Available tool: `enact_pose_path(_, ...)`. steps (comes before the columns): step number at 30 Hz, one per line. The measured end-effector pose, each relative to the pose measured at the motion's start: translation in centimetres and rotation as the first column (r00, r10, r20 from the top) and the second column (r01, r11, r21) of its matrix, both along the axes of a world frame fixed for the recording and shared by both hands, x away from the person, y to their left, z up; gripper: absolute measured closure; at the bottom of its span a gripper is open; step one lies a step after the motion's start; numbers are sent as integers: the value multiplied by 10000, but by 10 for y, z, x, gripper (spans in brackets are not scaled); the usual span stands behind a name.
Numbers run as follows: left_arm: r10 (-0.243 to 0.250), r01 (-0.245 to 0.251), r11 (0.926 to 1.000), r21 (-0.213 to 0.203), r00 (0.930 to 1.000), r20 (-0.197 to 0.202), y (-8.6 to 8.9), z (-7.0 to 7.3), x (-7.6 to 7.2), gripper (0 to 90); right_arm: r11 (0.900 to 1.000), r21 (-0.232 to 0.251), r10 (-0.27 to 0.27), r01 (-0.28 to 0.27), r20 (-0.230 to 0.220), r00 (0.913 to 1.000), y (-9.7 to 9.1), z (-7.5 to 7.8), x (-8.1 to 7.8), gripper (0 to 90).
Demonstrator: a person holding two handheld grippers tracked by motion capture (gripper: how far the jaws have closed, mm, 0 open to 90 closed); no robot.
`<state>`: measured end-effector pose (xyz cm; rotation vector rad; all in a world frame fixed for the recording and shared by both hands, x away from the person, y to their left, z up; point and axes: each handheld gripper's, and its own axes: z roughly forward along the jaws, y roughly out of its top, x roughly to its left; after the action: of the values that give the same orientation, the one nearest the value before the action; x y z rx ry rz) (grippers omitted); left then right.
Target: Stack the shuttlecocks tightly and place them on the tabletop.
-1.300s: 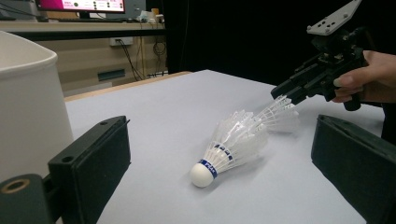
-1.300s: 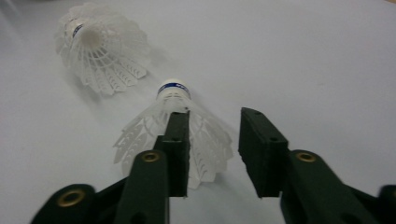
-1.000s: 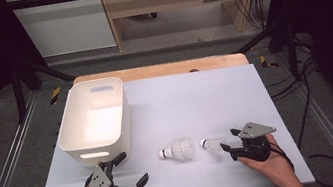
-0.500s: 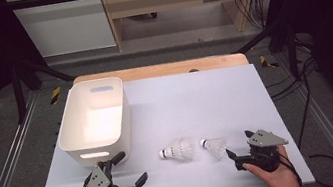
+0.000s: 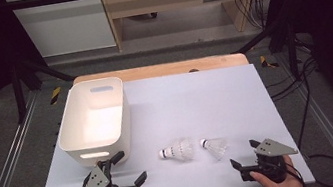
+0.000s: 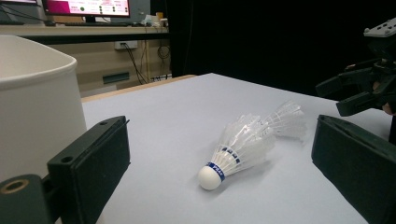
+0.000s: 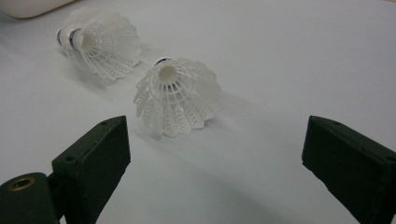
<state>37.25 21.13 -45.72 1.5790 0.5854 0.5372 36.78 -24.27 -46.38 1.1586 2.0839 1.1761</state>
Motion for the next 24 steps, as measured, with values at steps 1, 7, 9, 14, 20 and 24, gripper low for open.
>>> enact_pose_path(1,0,0,10000,-5,10000,-8,0,0,0,41,10000,0,40,-40,12,10000,1,0,-1,84)
enact_pose_path(7,-12,12,10000,28,10000,-3,-1,-1,0,41,9998,-11,213,-213,-44,9998,5,-2,-4,105)
enact_pose_path(9,-60,60,10000,12,10000,10,-2,0,0,41,9994,-255,219,-223,-156,9996,7,-5,-4,123)
enact_pose_path(14,-23,23,10000,13,10000,-31,-1,-1,1,41,9992,-231,322,-328,-242,9992,12,-6,-4,132)
enact_pose_path(20,-27,27,10000,46,10000,-9,-2,-1,0,41,9994,-132,321,-326,-376,9988,12,-8,-3,155)
enact_pose_path(24,-73,73,9999,98,10000,-9,-2,-1,1,41,9987,-49,497,-499,-471,9977,17,-9,-4,199)
